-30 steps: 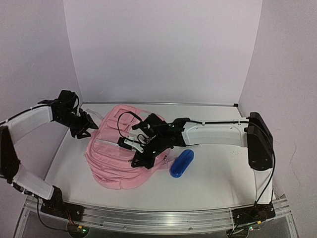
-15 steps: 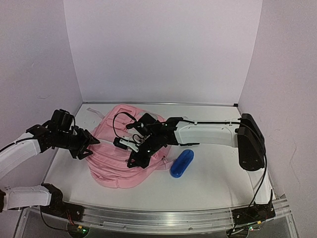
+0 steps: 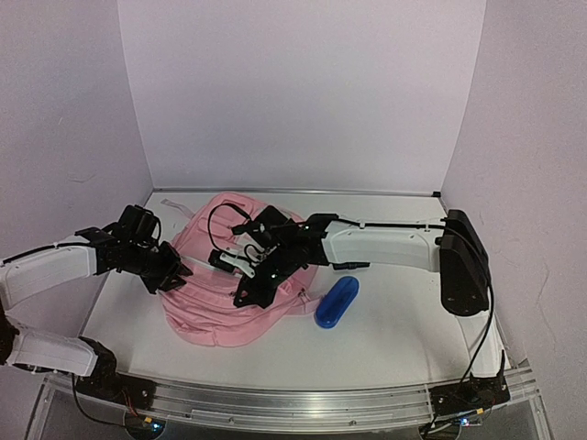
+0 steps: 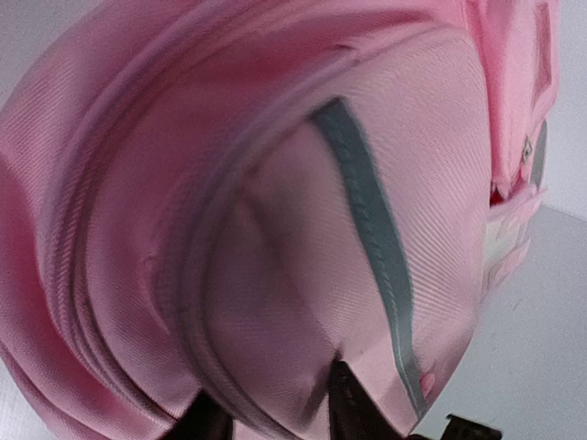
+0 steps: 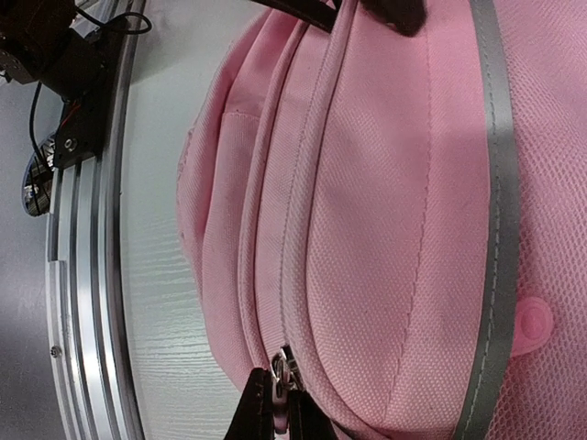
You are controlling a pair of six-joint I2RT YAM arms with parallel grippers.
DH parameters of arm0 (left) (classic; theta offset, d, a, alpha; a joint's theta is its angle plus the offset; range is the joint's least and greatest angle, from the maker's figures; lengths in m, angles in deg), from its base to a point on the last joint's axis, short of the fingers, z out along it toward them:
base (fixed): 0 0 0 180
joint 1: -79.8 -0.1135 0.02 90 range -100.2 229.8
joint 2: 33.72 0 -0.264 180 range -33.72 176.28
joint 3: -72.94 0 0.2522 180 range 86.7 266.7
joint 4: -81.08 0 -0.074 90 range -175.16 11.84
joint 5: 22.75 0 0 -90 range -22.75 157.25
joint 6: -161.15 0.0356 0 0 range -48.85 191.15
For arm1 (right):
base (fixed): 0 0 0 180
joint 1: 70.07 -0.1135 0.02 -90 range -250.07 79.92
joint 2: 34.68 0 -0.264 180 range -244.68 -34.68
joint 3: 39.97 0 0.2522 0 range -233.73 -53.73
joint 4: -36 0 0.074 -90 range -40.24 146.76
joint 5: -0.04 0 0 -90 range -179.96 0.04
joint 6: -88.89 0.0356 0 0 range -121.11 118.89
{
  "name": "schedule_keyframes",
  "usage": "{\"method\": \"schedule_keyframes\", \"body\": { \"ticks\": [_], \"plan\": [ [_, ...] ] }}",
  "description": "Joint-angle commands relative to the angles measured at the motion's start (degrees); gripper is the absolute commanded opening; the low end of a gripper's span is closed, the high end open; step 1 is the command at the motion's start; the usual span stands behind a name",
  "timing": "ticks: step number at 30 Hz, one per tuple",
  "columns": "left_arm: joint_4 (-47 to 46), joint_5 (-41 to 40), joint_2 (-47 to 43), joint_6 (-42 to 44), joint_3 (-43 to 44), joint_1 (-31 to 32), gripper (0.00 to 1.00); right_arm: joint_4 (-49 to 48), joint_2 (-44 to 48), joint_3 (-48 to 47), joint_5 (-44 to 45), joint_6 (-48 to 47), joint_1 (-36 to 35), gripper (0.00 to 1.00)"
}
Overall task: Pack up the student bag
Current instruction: Zip the student bag at the center of the board.
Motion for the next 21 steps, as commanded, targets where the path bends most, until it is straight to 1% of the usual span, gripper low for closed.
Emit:
{"method": "schedule_keyframes", "body": {
  "ticks": [1,3,7,11,13,16,18,21],
  "plan": [
    [0.8,-5.5,-0.8,-1.1,2.2,0.2,0.12,-3.6,0.8,-1.4,0.8,-0.9,0.4,0.00],
    [4.2,-8.0,-2.6,-1.2,2.7,0.1,0.01,-3.5,2.0,0.7,1.0,-1.6,1.3,0.00],
    [10.6,-10.3,-5.8,-0.9,2.7,-0.6,0.00,-2.8,4.0,4.2,1.2,-2.8,4.9,0.00],
    [13.0,-10.2,-6.7,-0.9,2.1,-1.2,0.00,-2.0,4.6,5.8,2.6,-6.1,9.0,0.00],
    [13.7,-9.8,-6.4,-0.5,2.1,-1.8,0.00,-1.5,3.3,5.0,4.0,-7.7,10.9,0.00],
    [14.3,-9.0,-5.3,0.8,2.7,-2.9,0.00,-0.5,0.9,1.1,4.3,-7.0,14.1,0.00],
    [15.3,-8.7,-4.3,1.9,3.6,-3.7,0.00,0.1,-0.1,-1.2,4.1,-6.0,15.0,0.00],
    [16.8,-7.8,-3.4,4.3,4.9,-5.9,0.00,0.0,0.5,-1.6,3.0,-4.7,15.0,0.00]
  ]
}}
